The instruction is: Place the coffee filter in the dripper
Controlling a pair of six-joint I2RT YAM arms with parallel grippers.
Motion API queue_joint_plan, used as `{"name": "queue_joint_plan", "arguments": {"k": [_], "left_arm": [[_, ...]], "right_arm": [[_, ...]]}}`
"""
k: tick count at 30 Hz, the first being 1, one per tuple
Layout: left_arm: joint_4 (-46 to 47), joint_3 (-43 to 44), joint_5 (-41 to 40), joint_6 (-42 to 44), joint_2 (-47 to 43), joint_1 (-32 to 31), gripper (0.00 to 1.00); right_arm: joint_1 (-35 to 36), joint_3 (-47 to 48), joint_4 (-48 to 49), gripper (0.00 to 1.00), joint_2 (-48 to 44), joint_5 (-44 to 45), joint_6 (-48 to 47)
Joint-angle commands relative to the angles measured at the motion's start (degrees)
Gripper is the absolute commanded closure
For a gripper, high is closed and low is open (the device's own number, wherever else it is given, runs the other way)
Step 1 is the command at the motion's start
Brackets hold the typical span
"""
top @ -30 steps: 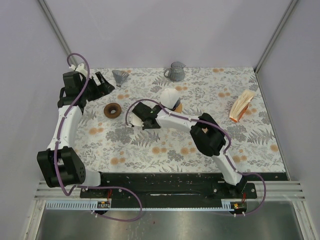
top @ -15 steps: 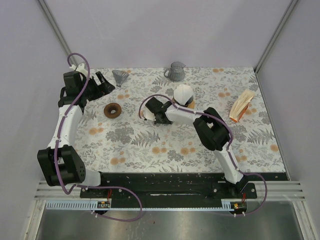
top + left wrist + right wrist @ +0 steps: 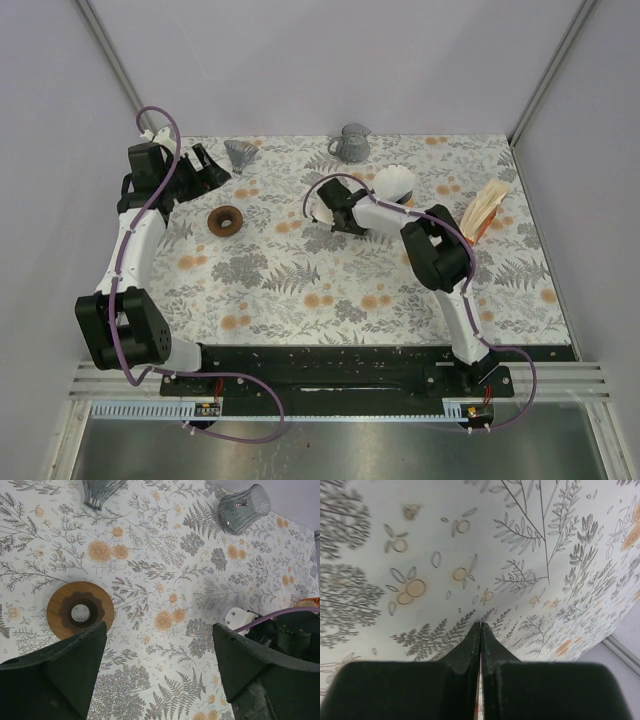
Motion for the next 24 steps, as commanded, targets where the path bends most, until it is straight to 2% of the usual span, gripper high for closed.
{"name": "queue_joint_plan", "arguments": {"k": [1, 5, 9, 11, 13, 14, 16, 19, 24], "left_arm": [[2.7, -0.1, 2.1, -0.1, -0.1, 0.4, 0.1], [2.9, -0.1, 2.0, -0.1, -0.1, 0.3, 0.1], [2.9, -0.2, 2.1, -0.1, 0.1, 0.4, 0.1], [2.9, 0.0, 2.1, -0.1, 0.4, 0.4, 0.1], [2.9, -0.2, 2.4, -0.1, 0.4, 0.4, 0.1], [2.9, -0.3, 2.4, -0.1, 0.3, 0.5, 0.1], [2.9, -0.3, 2.3, 0.2, 0.1, 0.5, 0.1], [3.0, -0.3, 2.1, 0.3, -0.4, 0.6, 0.1], [3.0, -0.3, 2.3, 0.3, -0.2, 0.6, 0.1]], "right_arm": [[-1.1, 0.2, 1.5, 1.0, -3.8, 1.3, -1.1], [-1.1, 1.6, 1.2, 1.0, -4.4, -1.0, 0.6], [0.3, 6.5, -1.6, 0.91, -6.4, -6.7, 4.5], [1.4, 9.2, -2.0, 0.81, -8.3, -12.1, 5.8], [1.7, 12.4, -3.1, 0.63, -9.5, -19.0, 7.7], [1.7, 15.9, -5.1, 0.57, -9.1, -22.3, 8.9], [1.7, 22.1, -7.8, 0.43, -7.0, -23.0, 10.7], [1.2, 33.0, -12.0, 0.32, -1.4, -19.6, 12.5], [-1.8, 55.3, -17.2, 0.23, 11.9, -15.6, 16.6]]}}
